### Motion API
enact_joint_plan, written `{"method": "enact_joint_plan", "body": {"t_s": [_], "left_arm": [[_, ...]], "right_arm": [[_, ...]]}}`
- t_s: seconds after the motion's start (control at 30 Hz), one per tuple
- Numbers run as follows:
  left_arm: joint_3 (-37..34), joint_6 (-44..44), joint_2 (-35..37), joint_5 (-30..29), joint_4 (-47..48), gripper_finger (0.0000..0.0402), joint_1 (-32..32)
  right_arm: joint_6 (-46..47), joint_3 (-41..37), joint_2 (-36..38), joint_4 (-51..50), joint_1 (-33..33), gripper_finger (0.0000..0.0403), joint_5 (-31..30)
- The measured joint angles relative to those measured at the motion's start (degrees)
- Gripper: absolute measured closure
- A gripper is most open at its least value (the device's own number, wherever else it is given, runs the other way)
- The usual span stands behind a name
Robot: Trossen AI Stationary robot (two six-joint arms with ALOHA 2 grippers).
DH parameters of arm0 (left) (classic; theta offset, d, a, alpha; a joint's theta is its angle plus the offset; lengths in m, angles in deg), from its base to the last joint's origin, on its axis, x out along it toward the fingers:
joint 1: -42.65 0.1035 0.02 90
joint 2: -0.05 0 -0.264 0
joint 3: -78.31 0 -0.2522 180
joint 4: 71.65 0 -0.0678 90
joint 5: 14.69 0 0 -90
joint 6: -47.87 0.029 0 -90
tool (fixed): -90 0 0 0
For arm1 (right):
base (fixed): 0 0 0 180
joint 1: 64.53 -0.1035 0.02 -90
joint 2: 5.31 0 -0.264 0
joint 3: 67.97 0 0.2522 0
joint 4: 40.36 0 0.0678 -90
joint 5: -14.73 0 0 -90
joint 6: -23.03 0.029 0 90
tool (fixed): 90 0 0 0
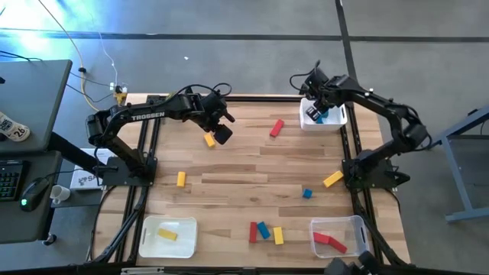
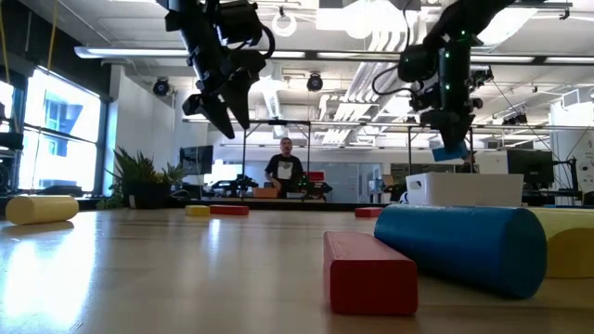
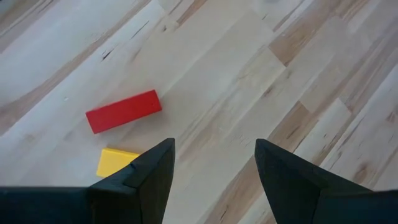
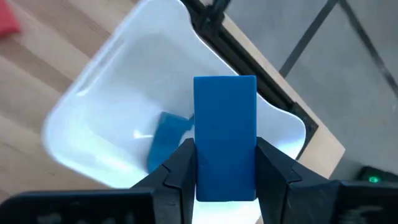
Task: Sort & place blocks by color
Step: Put the blue block into the top white bin, then put the red block into the transparent bin
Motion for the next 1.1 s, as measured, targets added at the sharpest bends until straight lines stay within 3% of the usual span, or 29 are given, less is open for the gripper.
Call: {"method": "enact_joint_plan", "body": {"t_s": [0.33,0.7,0.93,1.1], "left_arm": [[0.0,9.4,0.0,0.1,-2.6,0.0190,0.0],[0.0,22.8,-0.1,0.0,-4.5,0.0190,0.1],[0.0,27.7,-0.5,-2.7,-4.2,0.0190,1.4],[0.0,29.9,-1.1,-2.7,-3.3,0.0190,2.7]], "right_arm": [[-0.6,0.0,-5.3,-0.2,4.5,0.0306,7.2],[0.6,0.0,-8.3,-0.3,4.5,0.0304,7.5],[5.3,0.0,-8.4,-0.3,4.4,0.0238,7.8],[6.6,0.0,-8.4,-0.4,4.4,0.0213,8.6]]}}
